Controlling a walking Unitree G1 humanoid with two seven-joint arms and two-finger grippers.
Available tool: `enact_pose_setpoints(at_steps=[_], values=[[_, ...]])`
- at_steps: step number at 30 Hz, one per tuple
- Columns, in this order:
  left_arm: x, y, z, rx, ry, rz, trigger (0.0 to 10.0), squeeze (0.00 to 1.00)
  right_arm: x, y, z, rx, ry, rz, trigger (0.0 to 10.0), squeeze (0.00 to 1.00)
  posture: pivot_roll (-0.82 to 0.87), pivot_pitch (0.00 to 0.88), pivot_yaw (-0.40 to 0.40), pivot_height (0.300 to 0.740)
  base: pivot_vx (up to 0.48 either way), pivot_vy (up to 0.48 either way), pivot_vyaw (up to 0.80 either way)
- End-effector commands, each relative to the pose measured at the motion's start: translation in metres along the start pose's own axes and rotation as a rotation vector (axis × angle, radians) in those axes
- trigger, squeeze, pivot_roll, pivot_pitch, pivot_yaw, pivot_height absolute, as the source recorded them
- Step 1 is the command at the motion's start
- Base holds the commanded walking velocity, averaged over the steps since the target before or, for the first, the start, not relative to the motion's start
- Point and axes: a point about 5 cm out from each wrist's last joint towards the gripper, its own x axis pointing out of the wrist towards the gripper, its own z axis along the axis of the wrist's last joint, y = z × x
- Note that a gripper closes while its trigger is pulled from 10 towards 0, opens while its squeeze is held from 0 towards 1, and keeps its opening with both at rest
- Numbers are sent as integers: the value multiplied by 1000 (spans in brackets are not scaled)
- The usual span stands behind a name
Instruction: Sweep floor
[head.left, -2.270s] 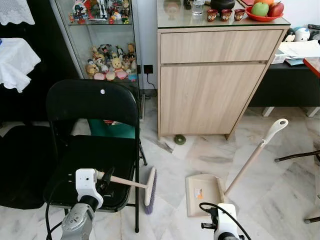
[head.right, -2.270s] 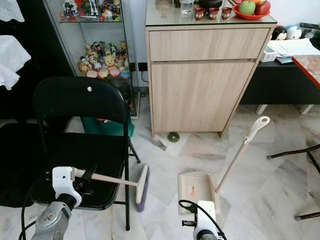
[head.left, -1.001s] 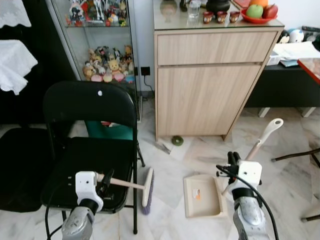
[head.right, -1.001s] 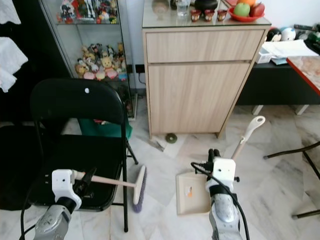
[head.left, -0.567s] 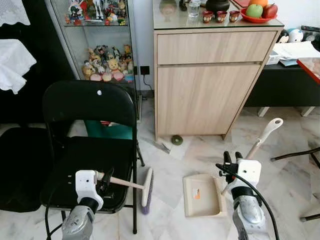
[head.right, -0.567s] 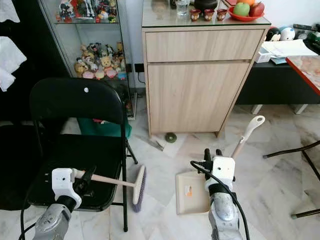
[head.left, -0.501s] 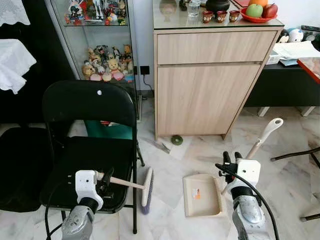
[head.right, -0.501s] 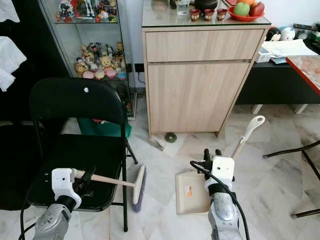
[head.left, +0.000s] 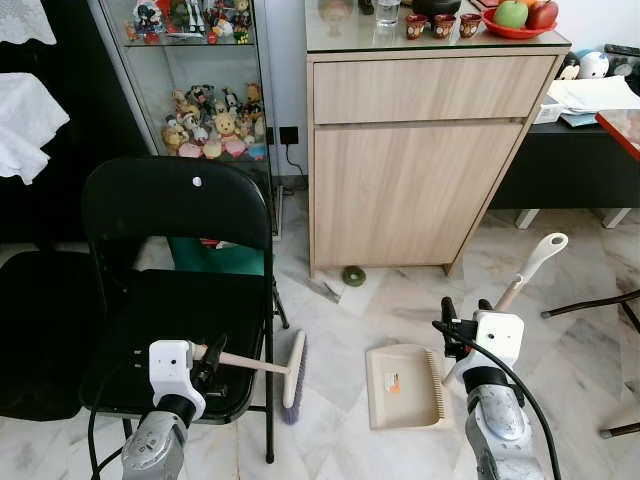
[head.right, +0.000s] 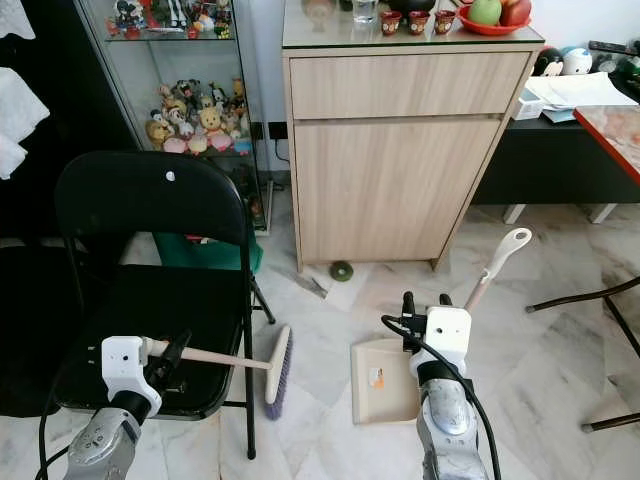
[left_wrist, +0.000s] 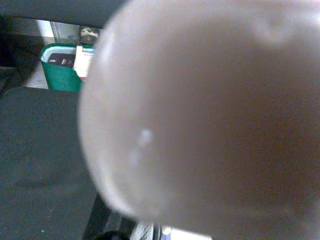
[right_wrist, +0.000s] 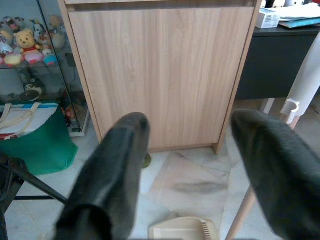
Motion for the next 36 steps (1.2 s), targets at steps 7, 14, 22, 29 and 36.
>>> enact_pose_setpoints(at_steps=[7, 14, 22, 29, 36], values=[[-6, 3, -4, 25, 33, 16, 10000, 0, 2, 0, 5, 8, -7, -4, 10000, 1000, 41, 136, -21, 740, 0, 0, 0], [-6, 4, -4, 49, 30, 24, 10000, 0, 4, -1, 2, -8, 16, -15, 10000, 0, 40, 131, -20, 740, 0, -183, 0], [-6, 4, -5, 47, 35, 21, 10000, 0, 7, -3, 4, -12, 13, -18, 10000, 0, 34, 123, -17, 740, 0, -461, 0], [-4, 4, -4, 52, 37, 22, 10000, 0, 8, -3, 4, -11, 16, -19, 10000, 0, 33, 114, -16, 740, 0, -313, 0], [-4, 5, -4, 46, 33, 35, 10000, 0, 9, -4, 4, -12, 17, -19, 10000, 0, 31, 113, -18, 740, 0, 0, 0]])
